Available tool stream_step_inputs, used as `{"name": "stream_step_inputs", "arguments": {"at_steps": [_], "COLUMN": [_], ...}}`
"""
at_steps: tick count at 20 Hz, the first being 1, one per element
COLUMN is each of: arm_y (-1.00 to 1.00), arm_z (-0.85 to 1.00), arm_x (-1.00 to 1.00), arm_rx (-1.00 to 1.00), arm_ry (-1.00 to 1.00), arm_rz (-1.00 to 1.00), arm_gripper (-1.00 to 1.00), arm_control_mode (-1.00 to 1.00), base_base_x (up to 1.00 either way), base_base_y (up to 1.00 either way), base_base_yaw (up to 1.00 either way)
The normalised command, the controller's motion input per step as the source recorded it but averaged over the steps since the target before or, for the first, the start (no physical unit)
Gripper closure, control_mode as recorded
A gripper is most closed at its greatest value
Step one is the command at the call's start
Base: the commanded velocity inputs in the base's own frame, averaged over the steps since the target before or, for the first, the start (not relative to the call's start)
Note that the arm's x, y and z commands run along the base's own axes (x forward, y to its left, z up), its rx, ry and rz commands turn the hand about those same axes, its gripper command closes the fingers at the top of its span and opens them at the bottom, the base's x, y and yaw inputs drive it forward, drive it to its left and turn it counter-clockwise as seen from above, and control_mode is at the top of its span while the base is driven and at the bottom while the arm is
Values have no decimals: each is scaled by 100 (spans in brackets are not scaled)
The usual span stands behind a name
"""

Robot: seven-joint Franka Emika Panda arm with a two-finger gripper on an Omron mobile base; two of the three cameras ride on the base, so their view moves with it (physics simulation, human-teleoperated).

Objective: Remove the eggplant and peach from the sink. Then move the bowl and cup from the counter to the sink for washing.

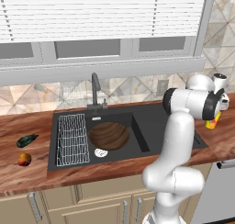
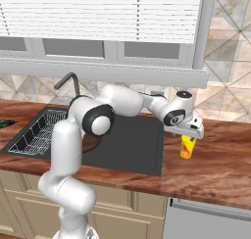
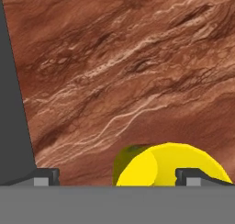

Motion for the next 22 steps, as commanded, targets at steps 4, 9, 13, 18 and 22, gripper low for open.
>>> {"name": "stream_step_inputs", "arguments": {"at_steps": [4, 9, 13, 18, 22], "arm_y": [-5, -4, 0, 0, 5], "arm_z": [-9, -9, -9, -9, -12], "arm_x": [8, 6, 3, 0, -1], "arm_rx": [0, 0, 0, 1, 1], "arm_ry": [1, 1, 0, 0, 1], "arm_rz": [0, 0, 0, 0, -1], "arm_gripper": [-100, -100, -100, 100, 100], "arm_control_mode": [-100, -100, -100, -100, -100], "base_base_x": [0, 0, 0, 0, 0], "base_base_y": [0, 0, 0, 0, 0], "base_base_yaw": [0, 0, 0, 0, 0]}}
